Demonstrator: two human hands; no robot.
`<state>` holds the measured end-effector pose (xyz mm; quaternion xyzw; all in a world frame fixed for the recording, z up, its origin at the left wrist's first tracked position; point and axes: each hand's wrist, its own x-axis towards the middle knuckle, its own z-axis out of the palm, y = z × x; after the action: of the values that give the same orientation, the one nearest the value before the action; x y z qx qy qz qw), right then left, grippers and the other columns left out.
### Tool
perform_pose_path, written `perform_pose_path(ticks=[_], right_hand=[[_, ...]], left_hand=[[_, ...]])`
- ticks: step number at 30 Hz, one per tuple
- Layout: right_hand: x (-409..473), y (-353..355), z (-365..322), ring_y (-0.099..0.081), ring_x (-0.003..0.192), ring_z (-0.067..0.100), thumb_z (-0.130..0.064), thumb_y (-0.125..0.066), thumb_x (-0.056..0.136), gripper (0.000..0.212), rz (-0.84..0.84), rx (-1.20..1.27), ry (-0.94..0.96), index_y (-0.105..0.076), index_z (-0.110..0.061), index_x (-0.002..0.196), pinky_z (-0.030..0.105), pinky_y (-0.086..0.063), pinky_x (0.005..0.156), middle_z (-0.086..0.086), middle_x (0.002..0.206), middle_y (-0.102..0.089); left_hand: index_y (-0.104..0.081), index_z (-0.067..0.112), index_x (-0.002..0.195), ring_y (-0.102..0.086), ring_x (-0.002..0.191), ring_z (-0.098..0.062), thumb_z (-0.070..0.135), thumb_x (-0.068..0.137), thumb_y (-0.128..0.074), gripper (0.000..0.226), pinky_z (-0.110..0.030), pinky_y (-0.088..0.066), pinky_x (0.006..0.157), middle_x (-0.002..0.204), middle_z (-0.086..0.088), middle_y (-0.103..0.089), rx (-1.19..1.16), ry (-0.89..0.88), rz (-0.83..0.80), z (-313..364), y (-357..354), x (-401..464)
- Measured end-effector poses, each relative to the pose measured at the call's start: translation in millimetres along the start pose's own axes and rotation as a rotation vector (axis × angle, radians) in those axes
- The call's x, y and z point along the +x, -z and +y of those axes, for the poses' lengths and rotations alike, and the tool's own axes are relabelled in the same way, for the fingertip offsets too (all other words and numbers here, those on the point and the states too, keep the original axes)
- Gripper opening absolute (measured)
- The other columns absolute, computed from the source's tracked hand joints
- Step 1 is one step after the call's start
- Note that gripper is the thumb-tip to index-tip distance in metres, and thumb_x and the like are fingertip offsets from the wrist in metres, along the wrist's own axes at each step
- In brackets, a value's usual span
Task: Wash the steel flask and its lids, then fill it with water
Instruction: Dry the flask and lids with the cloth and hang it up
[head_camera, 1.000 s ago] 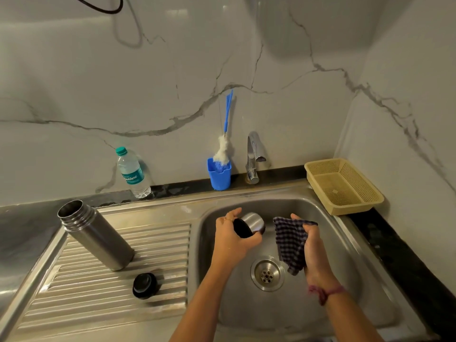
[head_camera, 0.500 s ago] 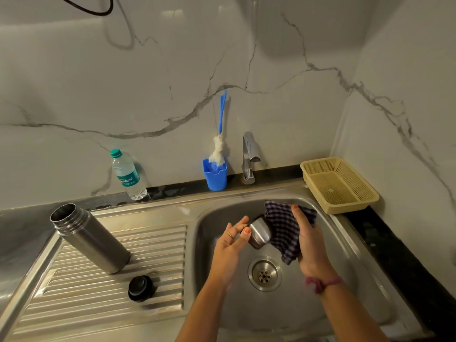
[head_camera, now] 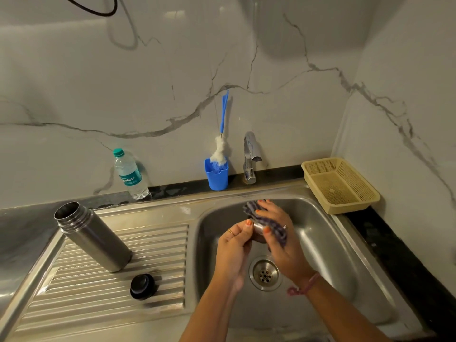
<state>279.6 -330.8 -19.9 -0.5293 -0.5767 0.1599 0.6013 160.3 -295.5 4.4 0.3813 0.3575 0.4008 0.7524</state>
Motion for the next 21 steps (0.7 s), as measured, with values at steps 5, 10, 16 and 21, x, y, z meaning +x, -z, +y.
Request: perform_pose_path(ticks=[5, 10, 16, 21], right_hand=[[9, -1, -14, -0.046, 0.131, 0.017, -0.04, -0.044, 0.098, 0.041, 0.019, 0.043, -0.06, -0.059, -0.01, 0.121, 0.025, -0.035, 0.108, 0.002, 0.133, -0.055], [7, 1, -12, -0.053, 0.123, 0.012, -0.035, -0.043, 0.099, 0.032, 0.022, 0.1, -0.101, -0.059, -0.013, 0.116, 0.03, -0.041, 0.107, -0.005, 0.125, -0.061], [4, -2, -18, -0.041, 0.134, 0.019, -0.038, -0.045, 0.098, 0.032, -0.004, -0.147, 0.106, -0.059, -0.018, 0.118, 0.026, -0.03, 0.112, -0.004, 0.137, -0.048], [10, -4, -17, -0.059, 0.111, 0.009, -0.028, -0.046, 0.095, 0.027, 0.105, 0.288, -0.19, -0.057, -0.015, 0.116, 0.016, -0.044, 0.091, 0.0, 0.116, -0.063]], left_hand=[[-0.074, 0.006, 0.094, -0.066, 0.087, -0.018, 0.01, 0.096, -0.055, 0.019, -0.036, -0.048, 0.095, 0.091, -0.013, -0.072, -0.066, -0.016, -0.006, 0, 6, 1], [-0.074, 0.005, 0.09, -0.067, 0.085, -0.019, 0.015, 0.087, -0.061, 0.017, -0.037, -0.048, 0.095, 0.089, -0.014, -0.072, -0.069, -0.046, -0.057, -3, 7, 2], [-0.07, 0.001, 0.101, -0.065, 0.089, -0.02, 0.014, 0.086, -0.061, 0.023, -0.036, -0.049, 0.094, 0.094, -0.016, -0.07, -0.183, -0.024, -0.082, -7, 9, 7], [-0.069, 0.0, 0.095, -0.068, 0.083, -0.018, 0.01, 0.087, -0.06, 0.016, -0.029, -0.054, 0.086, 0.087, -0.014, -0.072, -0.103, -0.07, -0.103, -10, 10, 6]])
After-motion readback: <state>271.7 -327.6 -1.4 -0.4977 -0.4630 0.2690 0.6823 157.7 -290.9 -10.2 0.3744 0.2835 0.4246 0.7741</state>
